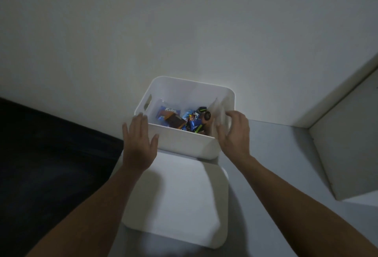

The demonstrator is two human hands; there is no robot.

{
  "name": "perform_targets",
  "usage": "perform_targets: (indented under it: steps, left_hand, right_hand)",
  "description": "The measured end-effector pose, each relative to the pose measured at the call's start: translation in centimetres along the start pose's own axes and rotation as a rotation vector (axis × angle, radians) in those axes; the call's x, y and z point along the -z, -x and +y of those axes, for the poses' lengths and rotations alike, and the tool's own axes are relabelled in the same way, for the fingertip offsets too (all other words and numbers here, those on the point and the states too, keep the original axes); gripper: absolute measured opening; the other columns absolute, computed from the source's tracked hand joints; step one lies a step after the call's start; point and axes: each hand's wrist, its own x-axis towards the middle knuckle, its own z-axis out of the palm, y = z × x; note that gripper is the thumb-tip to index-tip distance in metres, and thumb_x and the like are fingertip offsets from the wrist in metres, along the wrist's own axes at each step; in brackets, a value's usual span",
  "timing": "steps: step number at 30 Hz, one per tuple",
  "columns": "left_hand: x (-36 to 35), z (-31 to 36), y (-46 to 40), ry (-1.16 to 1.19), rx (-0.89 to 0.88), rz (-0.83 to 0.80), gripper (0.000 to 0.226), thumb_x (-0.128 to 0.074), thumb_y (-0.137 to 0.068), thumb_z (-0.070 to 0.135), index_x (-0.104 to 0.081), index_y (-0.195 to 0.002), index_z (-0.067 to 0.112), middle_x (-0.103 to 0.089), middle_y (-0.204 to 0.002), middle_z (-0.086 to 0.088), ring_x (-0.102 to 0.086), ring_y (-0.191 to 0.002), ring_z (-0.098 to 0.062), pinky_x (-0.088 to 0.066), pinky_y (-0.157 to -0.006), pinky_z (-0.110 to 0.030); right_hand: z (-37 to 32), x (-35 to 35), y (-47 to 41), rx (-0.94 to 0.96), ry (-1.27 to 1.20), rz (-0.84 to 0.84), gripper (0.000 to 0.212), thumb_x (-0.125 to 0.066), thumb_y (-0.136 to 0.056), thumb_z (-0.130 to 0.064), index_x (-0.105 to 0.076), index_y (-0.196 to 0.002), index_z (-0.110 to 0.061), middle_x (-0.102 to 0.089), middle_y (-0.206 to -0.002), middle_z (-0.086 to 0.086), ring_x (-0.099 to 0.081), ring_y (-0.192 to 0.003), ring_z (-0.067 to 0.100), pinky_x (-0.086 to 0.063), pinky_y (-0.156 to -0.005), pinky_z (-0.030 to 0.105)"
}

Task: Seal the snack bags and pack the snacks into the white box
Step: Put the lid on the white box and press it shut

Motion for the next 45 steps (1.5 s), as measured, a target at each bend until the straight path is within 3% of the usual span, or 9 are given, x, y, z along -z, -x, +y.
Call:
perform_targets:
  steps: [7,10,14,17,22,27,34,39,45]
  left_hand:
    - [-0.6,-1.7,5.9,0.033,0.403,-0.429,0.057,-0.067,-0.082,0.029,-0.05,-0.125,-0.005,-0.052,-0.129,-0.028,-0.05,-0.118,-0.044,-0.039,-0.102,-0.056]
    - [-0.6,-1.3,7.7,0.048,0.555,-0.663,0.049,-0.057,-0.09,0.033,-0.049,-0.123,-0.002,-0.052,-0.125,-0.021,-0.05,-0.115,-0.037,-0.041,-0.095,-0.045]
    - [-0.4,-0.6,8.9,0.138,0.677,-0.75,0.039,-0.056,-0.089,0.025,-0.052,-0.113,-0.005,-0.056,-0.117,-0.021,-0.052,-0.111,-0.036,-0.043,-0.09,-0.039]
    - [-0.4,-0.4,9.0,0.218,0.728,-0.709,0.028,-0.059,-0.083,0.015,-0.056,-0.098,-0.008,-0.06,-0.103,-0.024,-0.058,-0.099,-0.039,-0.042,-0.076,-0.034]
    - [0.2,-1.7,8.3,0.309,0.915,-0.663,0.031,-0.054,-0.087,0.027,-0.063,-0.089,-0.004,-0.064,-0.088,-0.02,-0.063,-0.09,-0.039,-0.043,-0.069,-0.033]
    - [1.3,-2.1,8.2,0.382,0.879,-0.318,0.05,-0.045,-0.097,0.034,-0.064,-0.087,-0.011,-0.062,-0.089,-0.027,-0.06,-0.089,-0.041,-0.043,-0.078,-0.039]
    - [5.0,-0.8,4.2,0.477,0.786,0.214,0.036,-0.053,-0.095,0.016,-0.065,-0.079,-0.013,-0.059,-0.08,-0.03,-0.056,-0.078,-0.041,-0.036,-0.069,-0.035]
    - [6.2,-0.8,-1.3,0.678,0.837,0.26,0.043,-0.055,-0.094,0.032,-0.068,-0.099,-0.009,-0.057,-0.091,-0.02,-0.058,-0.089,-0.035,-0.046,-0.08,-0.034]
    - [6.5,-0.3,-7.3,0.672,0.792,0.157,0.034,-0.045,-0.096,0.017,-0.063,-0.102,-0.011,-0.057,-0.109,-0.026,-0.057,-0.1,-0.035,-0.037,-0.08,-0.026]
  right_hand:
    - [2.2,-0.4,9.0,-0.385,-0.063,-0.05,0.035,-0.045,-0.098,-0.027,-0.051,-0.123,-0.004,-0.054,-0.121,0.014,-0.054,-0.109,0.027,-0.043,-0.094,0.038]
    - [2.8,-0.8,12.0,-0.506,0.017,-0.257,0.039,-0.052,-0.095,-0.021,-0.047,-0.129,-0.004,-0.055,-0.126,0.017,-0.053,-0.114,0.033,-0.042,-0.097,0.04]
    - [2.3,-1.4,14.3,-0.786,0.114,-0.602,0.071,-0.061,-0.083,-0.018,-0.025,-0.143,-0.004,-0.047,-0.135,0.02,-0.046,-0.124,0.039,-0.042,-0.1,0.044]
    - [1.5,-2.0,15.1,-0.8,0.142,-0.702,0.071,-0.06,-0.082,-0.017,-0.022,-0.14,0.0,-0.051,-0.128,0.023,-0.048,-0.12,0.041,-0.042,-0.097,0.041]
    - [2.1,-2.0,15.2,-0.929,0.066,-0.54,0.054,-0.061,-0.083,-0.02,-0.037,-0.125,0.003,-0.054,-0.121,0.025,-0.055,-0.112,0.042,-0.048,-0.093,0.045]
    - [1.4,-1.0,14.8,-0.856,0.031,-0.268,0.03,-0.049,-0.092,-0.026,-0.058,-0.101,0.002,-0.062,-0.103,0.022,-0.061,-0.085,0.035,-0.053,-0.077,0.042]
    - [-3.4,1.0,13.4,-0.561,-0.24,0.138,0.009,-0.046,-0.097,-0.019,-0.042,-0.106,-0.022,-0.053,-0.105,0.004,-0.055,-0.092,0.019,-0.049,-0.08,0.037]
    - [-4.3,2.3,9.2,-0.491,-0.322,0.206,0.009,-0.05,-0.096,-0.018,-0.046,-0.103,-0.021,-0.053,-0.104,0.005,-0.053,-0.092,0.019,-0.044,-0.081,0.033]
    - [-4.2,3.0,2.0,-0.466,-0.255,0.221,0.025,-0.05,-0.092,-0.027,-0.067,-0.1,-0.011,-0.056,-0.096,0.01,-0.054,-0.083,0.021,-0.045,-0.08,0.03]
